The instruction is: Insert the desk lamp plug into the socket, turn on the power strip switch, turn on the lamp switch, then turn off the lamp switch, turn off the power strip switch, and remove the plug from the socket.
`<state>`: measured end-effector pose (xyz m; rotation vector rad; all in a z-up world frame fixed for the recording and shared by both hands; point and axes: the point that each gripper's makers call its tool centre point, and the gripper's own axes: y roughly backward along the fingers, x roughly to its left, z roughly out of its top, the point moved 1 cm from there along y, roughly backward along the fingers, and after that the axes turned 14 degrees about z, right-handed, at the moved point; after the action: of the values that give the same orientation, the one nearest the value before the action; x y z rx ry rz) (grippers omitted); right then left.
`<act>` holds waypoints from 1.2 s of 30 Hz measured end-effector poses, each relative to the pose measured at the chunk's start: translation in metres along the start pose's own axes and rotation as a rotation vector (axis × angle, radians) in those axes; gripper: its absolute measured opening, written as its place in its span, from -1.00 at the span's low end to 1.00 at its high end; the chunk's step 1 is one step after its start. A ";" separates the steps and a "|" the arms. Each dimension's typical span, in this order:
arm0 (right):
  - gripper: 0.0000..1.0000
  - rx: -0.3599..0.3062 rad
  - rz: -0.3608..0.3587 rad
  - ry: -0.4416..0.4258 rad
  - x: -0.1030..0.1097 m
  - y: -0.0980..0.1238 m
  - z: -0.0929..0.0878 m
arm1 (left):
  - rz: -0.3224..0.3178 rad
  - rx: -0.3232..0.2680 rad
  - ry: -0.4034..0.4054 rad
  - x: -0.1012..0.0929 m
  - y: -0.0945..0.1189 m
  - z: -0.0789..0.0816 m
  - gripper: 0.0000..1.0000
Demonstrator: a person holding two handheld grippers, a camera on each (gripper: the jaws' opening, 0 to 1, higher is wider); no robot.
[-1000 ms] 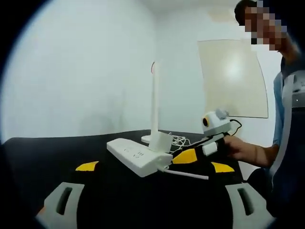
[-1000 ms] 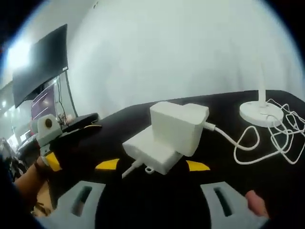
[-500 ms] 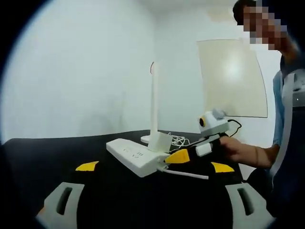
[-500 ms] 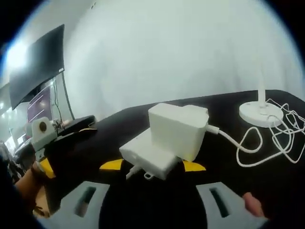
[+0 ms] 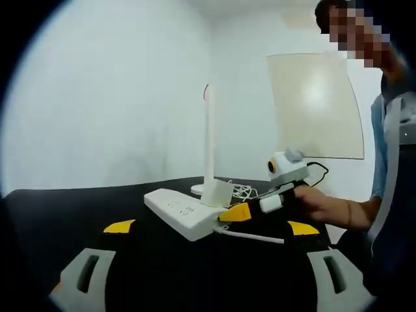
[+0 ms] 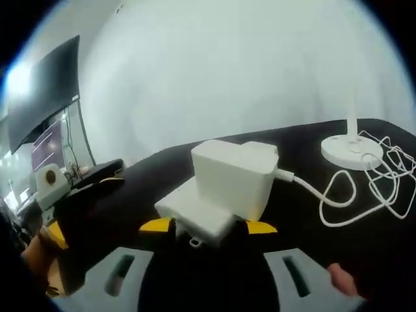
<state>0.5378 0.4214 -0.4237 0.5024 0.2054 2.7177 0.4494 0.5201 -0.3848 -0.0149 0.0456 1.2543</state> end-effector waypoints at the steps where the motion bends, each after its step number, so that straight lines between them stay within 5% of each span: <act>1: -0.18 -0.001 0.001 -0.001 0.000 0.000 0.000 | 0.001 0.001 0.000 0.000 0.000 0.000 0.76; 26: -0.30 0.015 0.008 0.027 -0.003 0.001 0.000 | 0.010 0.013 -0.009 0.002 0.000 -0.004 0.74; 36: -0.33 0.092 0.152 0.055 -0.007 -0.003 0.001 | 0.014 0.018 -0.018 0.000 0.001 -0.005 0.73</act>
<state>0.5452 0.4215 -0.4256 0.4876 0.3203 2.8830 0.4488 0.5201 -0.3893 0.0124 0.0417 1.2681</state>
